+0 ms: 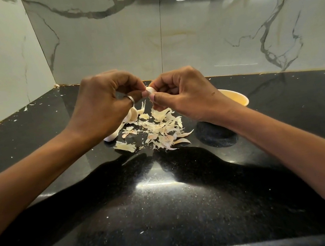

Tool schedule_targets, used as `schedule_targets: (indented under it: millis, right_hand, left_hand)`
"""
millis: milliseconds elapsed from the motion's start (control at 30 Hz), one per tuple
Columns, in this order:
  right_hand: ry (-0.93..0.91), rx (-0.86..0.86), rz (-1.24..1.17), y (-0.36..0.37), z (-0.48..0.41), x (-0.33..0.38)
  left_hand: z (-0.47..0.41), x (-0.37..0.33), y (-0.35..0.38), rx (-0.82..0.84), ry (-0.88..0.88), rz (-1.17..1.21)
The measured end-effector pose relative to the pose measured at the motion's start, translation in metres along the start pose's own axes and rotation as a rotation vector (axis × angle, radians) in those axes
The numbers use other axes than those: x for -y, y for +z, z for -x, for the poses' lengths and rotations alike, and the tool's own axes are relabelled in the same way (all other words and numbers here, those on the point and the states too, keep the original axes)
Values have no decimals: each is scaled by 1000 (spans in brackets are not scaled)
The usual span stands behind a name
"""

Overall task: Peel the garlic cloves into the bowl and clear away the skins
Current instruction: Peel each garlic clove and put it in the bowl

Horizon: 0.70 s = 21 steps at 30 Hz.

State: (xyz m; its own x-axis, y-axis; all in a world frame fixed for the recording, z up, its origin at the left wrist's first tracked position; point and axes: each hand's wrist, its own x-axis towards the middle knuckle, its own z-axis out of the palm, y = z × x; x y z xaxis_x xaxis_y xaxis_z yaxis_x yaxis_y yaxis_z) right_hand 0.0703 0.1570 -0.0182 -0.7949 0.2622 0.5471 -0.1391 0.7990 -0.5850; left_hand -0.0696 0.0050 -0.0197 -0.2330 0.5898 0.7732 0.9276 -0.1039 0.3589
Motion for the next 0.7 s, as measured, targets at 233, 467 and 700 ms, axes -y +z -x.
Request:
schedule_targets:
  millis: [233, 467, 700]
  right_hand:
    - [29, 8, 7, 1, 2, 2]
    - [78, 12, -29, 3, 3, 3]
    - [136, 1, -141, 4, 3, 5]
  left_hand:
    - [-1, 1, 0, 45, 50, -58]
    - [-1, 0, -2, 106, 51, -72]
    - [-1, 5, 2, 135, 92, -102]
